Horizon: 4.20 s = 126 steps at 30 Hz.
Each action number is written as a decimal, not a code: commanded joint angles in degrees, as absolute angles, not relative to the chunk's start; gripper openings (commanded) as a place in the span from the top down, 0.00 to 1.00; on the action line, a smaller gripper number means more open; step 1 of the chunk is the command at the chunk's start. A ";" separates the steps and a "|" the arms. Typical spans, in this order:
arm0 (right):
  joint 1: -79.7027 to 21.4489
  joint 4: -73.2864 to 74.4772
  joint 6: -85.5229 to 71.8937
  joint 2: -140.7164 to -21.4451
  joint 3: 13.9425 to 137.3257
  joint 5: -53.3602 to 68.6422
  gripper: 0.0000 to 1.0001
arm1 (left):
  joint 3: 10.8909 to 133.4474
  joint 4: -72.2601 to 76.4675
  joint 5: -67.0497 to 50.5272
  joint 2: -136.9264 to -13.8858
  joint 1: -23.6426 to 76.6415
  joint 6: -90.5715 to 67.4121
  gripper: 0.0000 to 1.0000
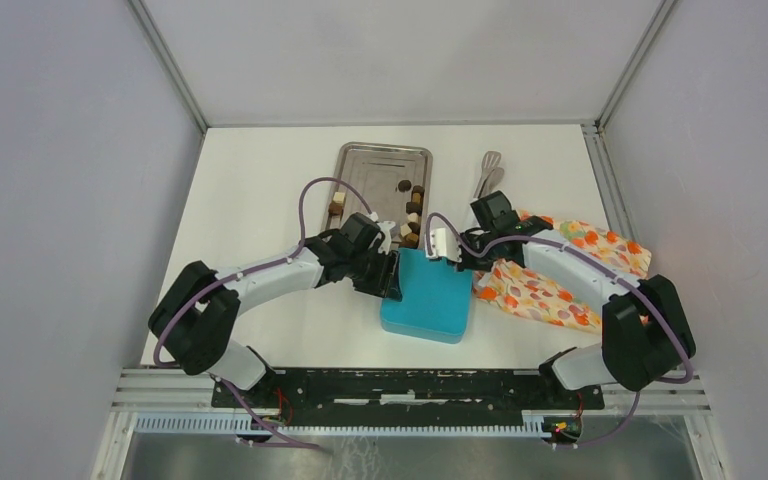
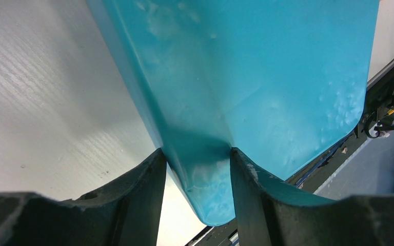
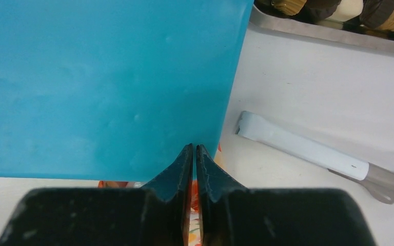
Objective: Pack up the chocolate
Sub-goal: Close the box lid on the packing box, then reset both arms
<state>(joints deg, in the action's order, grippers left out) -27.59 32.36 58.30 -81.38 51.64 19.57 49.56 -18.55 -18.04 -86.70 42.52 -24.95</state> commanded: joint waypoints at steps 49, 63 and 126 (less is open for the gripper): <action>-20.56 39.70 49.39 -90.18 59.71 43.43 0.76 | 39.23 -7.98 -22.80 -72.63 48.80 -30.43 0.82; -13.79 47.86 55.17 -77.29 69.79 33.34 0.56 | 45.57 -19.22 -11.96 -66.17 49.93 -25.32 0.81; -9.75 25.40 3.87 -53.44 82.66 16.24 0.02 | 76.90 -31.01 15.03 -45.55 49.40 -11.60 0.00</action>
